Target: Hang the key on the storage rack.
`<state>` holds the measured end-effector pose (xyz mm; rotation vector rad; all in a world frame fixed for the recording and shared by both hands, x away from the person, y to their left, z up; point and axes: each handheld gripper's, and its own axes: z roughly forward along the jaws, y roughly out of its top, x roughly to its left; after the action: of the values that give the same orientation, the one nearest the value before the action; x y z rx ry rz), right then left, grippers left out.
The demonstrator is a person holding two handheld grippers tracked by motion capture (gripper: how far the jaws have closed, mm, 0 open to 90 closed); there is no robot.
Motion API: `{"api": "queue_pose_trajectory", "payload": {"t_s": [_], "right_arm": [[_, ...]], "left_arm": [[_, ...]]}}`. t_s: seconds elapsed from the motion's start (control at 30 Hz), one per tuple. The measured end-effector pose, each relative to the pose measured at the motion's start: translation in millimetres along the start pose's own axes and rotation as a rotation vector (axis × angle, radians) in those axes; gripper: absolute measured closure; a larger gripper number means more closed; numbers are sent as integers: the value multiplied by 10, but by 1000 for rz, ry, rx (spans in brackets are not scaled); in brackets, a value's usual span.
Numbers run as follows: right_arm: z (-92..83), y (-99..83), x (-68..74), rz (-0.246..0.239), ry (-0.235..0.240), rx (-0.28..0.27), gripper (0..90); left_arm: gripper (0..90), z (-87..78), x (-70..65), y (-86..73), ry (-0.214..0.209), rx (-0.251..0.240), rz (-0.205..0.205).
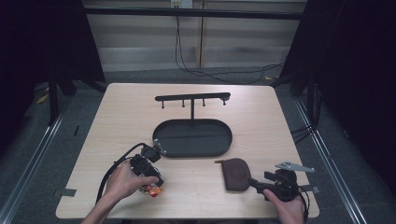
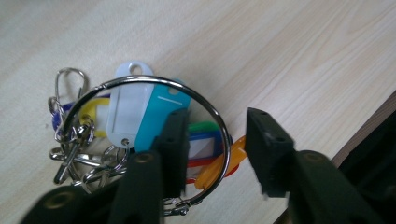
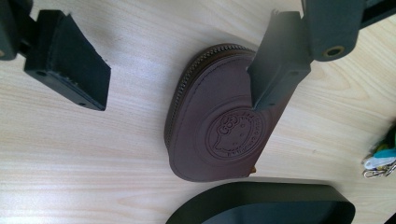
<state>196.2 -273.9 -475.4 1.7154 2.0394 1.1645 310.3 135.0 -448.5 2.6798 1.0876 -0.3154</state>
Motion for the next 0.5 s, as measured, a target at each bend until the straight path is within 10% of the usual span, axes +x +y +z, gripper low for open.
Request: {"api": "queue_pose_trajectory", "payload": {"t_s": [0.5], "right_arm": [[12, 0, -5, 1, 0, 9, 205]], "left_arm": [[752, 52, -26, 103, 27, 45, 15]]}}
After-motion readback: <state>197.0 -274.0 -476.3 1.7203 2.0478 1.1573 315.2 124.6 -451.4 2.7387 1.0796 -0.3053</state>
